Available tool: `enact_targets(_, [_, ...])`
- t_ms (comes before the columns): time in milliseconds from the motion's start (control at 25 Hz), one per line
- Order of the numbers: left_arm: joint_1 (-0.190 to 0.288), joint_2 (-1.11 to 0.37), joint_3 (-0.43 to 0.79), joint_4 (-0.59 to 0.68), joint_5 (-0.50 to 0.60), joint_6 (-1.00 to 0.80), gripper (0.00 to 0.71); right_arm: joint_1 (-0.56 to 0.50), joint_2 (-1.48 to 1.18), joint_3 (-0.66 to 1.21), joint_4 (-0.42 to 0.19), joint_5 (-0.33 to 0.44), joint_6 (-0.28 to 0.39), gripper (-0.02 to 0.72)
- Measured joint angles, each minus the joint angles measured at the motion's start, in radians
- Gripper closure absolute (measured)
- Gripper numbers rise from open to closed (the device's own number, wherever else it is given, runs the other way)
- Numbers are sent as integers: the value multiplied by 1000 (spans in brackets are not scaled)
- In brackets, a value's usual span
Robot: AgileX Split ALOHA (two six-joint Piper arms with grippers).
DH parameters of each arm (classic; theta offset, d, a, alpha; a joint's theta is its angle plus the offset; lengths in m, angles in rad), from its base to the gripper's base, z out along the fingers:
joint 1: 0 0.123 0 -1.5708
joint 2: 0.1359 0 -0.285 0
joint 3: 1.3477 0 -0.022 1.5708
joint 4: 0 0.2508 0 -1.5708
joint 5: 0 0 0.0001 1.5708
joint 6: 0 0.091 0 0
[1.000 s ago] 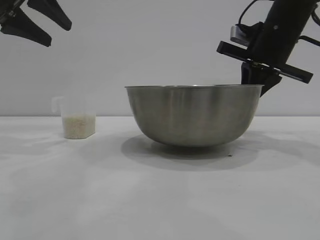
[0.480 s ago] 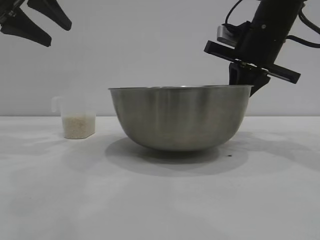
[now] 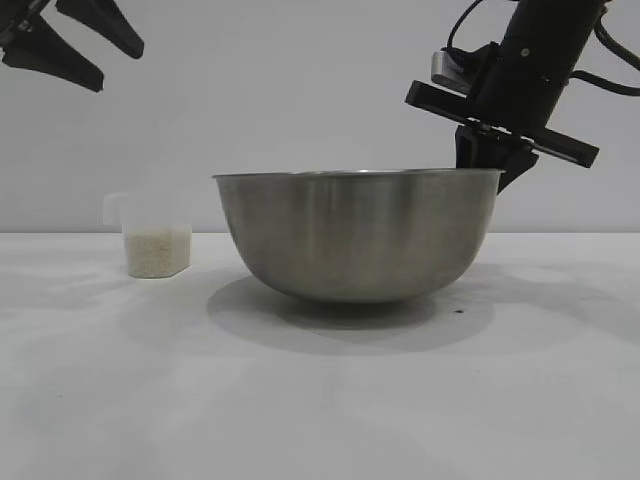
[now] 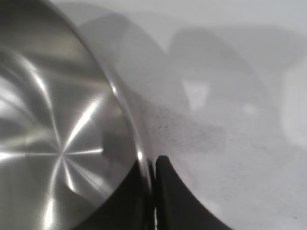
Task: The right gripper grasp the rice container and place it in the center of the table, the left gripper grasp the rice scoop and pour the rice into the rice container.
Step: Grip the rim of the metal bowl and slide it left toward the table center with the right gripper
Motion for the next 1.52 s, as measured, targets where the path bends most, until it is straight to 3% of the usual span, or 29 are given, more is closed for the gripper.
enact_targets(560, [0, 0, 0, -2, 0, 0, 326, 0, 22, -4, 22, -9, 0, 703])
enact_targets(600, [0, 0, 0, -2, 0, 0, 326, 0, 22, -4, 25, -9, 0, 641])
enact_targets(680, [0, 0, 0, -2, 0, 0, 326, 0, 22, -4, 26, -9, 0, 641])
enact_targets(1000, [0, 0, 0, -2, 0, 0, 326, 0, 22, -4, 29, -4, 0, 338])
enact_targets(1520, [0, 0, 0, -2, 0, 0, 326, 0, 5, -4, 7, 20, 0, 342])
